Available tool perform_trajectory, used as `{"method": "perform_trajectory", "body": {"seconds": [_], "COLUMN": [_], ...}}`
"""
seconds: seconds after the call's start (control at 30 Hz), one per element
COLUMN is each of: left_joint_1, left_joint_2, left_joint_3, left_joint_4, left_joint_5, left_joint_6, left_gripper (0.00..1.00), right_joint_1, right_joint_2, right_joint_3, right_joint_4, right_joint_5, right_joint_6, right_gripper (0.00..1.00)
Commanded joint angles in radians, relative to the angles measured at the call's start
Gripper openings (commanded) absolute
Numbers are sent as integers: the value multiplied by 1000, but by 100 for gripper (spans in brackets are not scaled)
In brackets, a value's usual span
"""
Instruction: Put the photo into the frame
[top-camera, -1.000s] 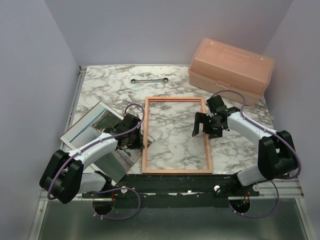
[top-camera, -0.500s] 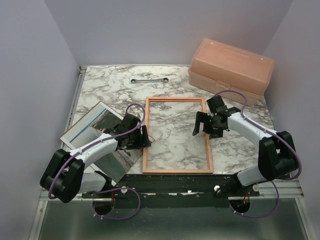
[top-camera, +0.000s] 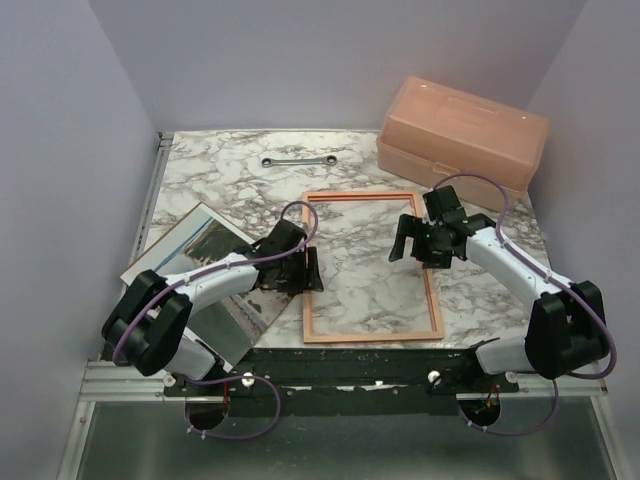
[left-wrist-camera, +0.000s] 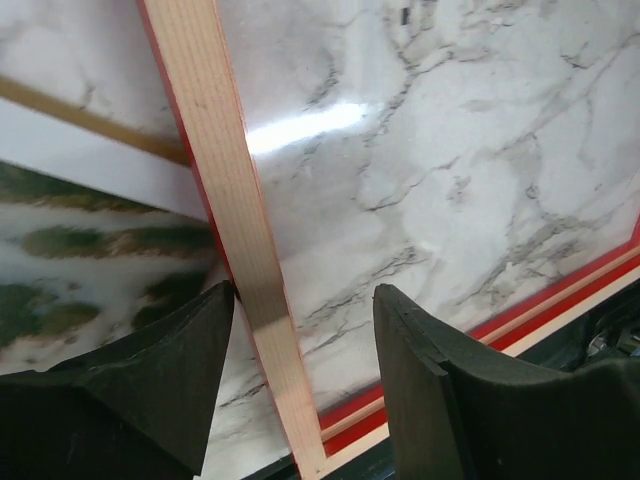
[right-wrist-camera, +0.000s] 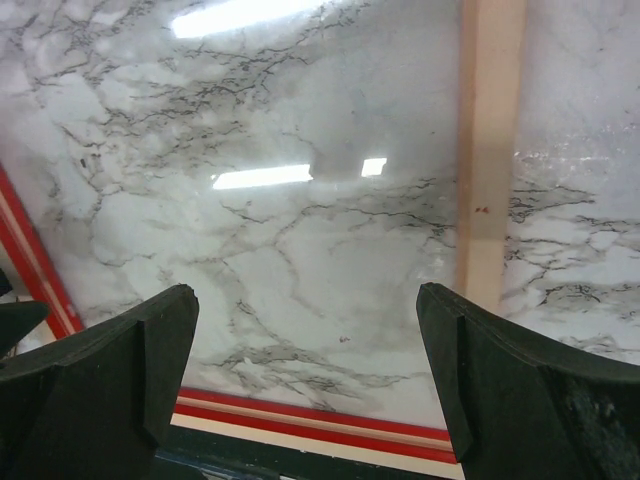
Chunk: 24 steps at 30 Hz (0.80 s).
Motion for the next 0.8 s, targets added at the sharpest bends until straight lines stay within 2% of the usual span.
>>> {"method": "perform_trajectory", "body": {"seconds": [0.0,0.17,0.27,0.4,0.6,0.77], "left_joint_1": [-58,-112,-123,-121,-75,28], "left_joint_2": [69,141,136,61,-90,-207], "left_joint_3": [112,210,214,163,63,-45], "left_joint_4": [-4,-25,-27,-11,-4,7], "left_joint_5": [-6,-11,-17,-29,-28,15], "left_joint_6": [-13,-13,-18,-30,-43,-43], "left_gripper": [59,60,62,67,68,68], "right_joint_1": [-6,-5,-5,-6,13,33], "right_joint_2": [-27,-33,-39,-51,-22,34], "right_joint_3": [41,41,44,43,67,113], "right_joint_4": [-42,-42,-30,-6,36,44], "right_joint_5": [6,-26,-61,-101,-159,-56], "right_joint_6": [-5,-18,-45,-47,-26,-21], "right_gripper": [100,100,100,100,100,100]}}
